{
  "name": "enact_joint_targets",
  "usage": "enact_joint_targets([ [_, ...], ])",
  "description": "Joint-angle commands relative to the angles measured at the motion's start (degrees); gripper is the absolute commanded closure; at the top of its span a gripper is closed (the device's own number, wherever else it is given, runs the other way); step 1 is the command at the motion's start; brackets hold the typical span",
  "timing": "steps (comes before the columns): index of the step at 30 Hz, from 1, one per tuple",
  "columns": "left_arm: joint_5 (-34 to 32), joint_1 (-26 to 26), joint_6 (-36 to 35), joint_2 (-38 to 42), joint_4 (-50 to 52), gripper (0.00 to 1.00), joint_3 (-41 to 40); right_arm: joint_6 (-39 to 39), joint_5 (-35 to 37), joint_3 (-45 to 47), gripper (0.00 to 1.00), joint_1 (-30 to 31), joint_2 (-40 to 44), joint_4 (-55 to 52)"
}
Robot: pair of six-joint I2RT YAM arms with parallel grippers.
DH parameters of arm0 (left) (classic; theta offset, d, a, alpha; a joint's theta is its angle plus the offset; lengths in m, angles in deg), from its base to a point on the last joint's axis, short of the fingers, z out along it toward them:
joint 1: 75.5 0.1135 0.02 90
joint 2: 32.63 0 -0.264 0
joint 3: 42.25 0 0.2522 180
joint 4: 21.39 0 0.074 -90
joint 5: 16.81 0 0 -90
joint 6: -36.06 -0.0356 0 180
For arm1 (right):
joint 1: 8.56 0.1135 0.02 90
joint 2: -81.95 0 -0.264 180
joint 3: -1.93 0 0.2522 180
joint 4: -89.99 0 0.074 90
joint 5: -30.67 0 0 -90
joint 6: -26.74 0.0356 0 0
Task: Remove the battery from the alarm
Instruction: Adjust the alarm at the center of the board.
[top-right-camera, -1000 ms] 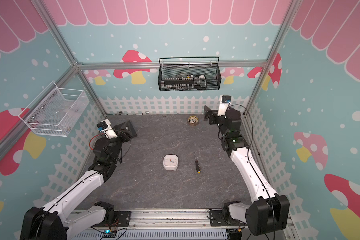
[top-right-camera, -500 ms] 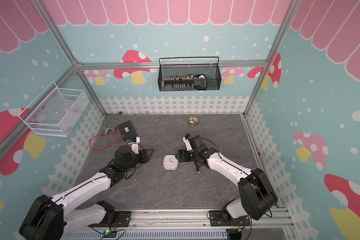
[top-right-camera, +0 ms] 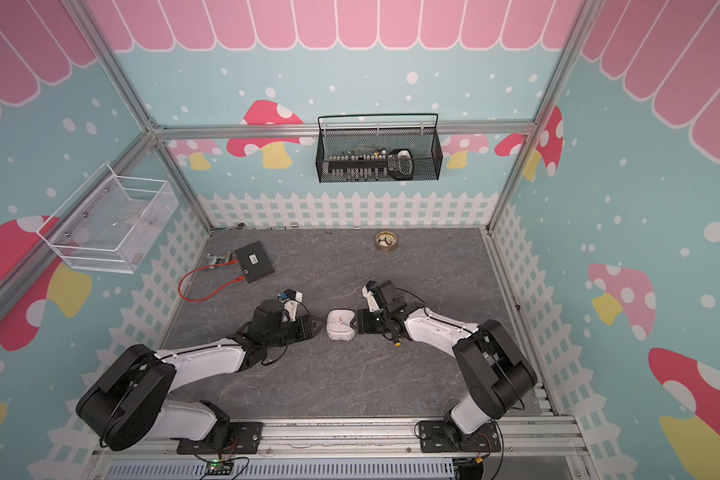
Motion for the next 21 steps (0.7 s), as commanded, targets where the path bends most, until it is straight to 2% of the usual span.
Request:
enact_joint_targets([
  [1, 3.3, -0.3, 2.1, -2.3, -4.6, 0.44, 0.4, 0.5, -0.5, -1.6, 0.47, 0.4, -2.1, 1.3],
  [8, 4.5, -0.3, 2.6, -5.3, -6.2, 0.43, 0.7, 0.7, -0.2, -2.6, 0.46, 0.4, -3.7, 1.4],
  [12, 5.8, -0.3, 3.3, -7.0, -8.8, 0.43, 0.7, 0.5, 0.0, -3.2, 0.49, 0.4, -4.5, 1.8],
  [21, 8.4, -0.3, 4.9, -11.9, -13.5, 0.43, 1.7, -0.9, 2.4, -4.6, 0.73, 0.4, -5.4, 0.0],
])
